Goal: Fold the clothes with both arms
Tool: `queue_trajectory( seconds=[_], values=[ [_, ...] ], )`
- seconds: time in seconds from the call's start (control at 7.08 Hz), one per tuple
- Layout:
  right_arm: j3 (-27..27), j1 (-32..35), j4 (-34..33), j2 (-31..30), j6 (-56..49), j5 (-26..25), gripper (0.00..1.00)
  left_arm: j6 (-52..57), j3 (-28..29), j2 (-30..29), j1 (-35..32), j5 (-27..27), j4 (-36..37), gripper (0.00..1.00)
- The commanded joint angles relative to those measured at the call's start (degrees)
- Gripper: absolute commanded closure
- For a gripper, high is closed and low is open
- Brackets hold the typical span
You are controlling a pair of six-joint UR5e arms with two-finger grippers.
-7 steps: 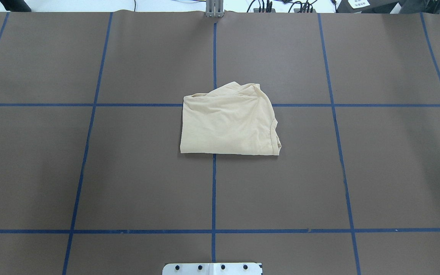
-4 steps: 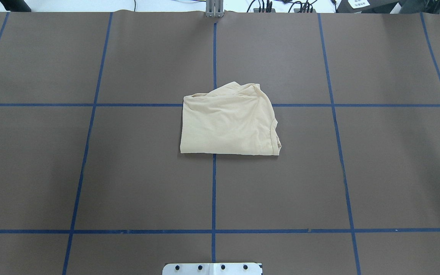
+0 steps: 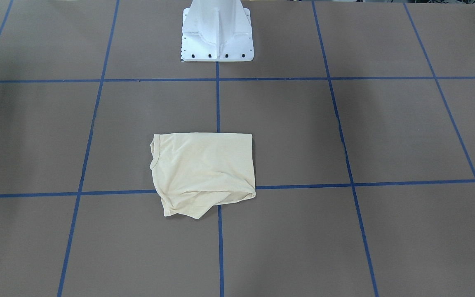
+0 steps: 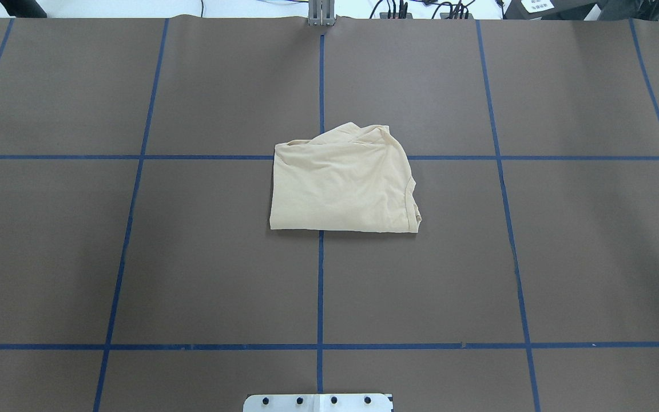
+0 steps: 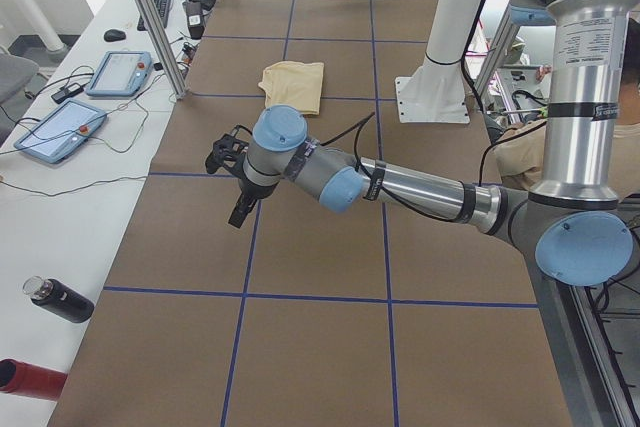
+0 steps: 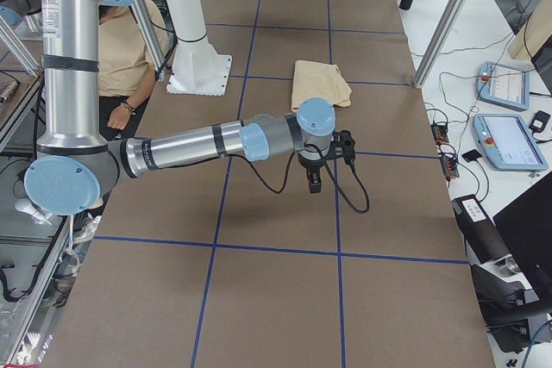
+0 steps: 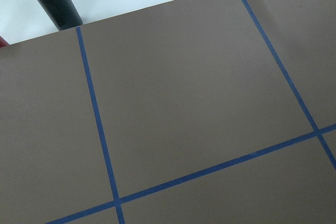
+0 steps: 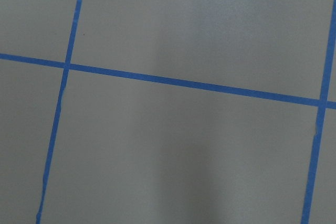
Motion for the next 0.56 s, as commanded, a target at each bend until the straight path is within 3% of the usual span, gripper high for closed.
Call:
queue_trajectory(
  seconds=[0.0,0.14,0.42],
  values=[
    [0.0,-0.9,2.0,-0.1,0.0,-0.1,0.0,-0.1,0.1,0.0,0.0,0.0,0.1,0.0],
    [0.0,-1.1,2.1,-0.2,-0.1,0.0,0.0,0.0,0.1,0.1,0.0,-0.1,0.0,0.0],
    [1.1,-1.7,8.7,-0.4,0.2,0.4,0.0,0.0,-0.2,0.1,0.0,-0.1,0.0,0.0]
  ],
)
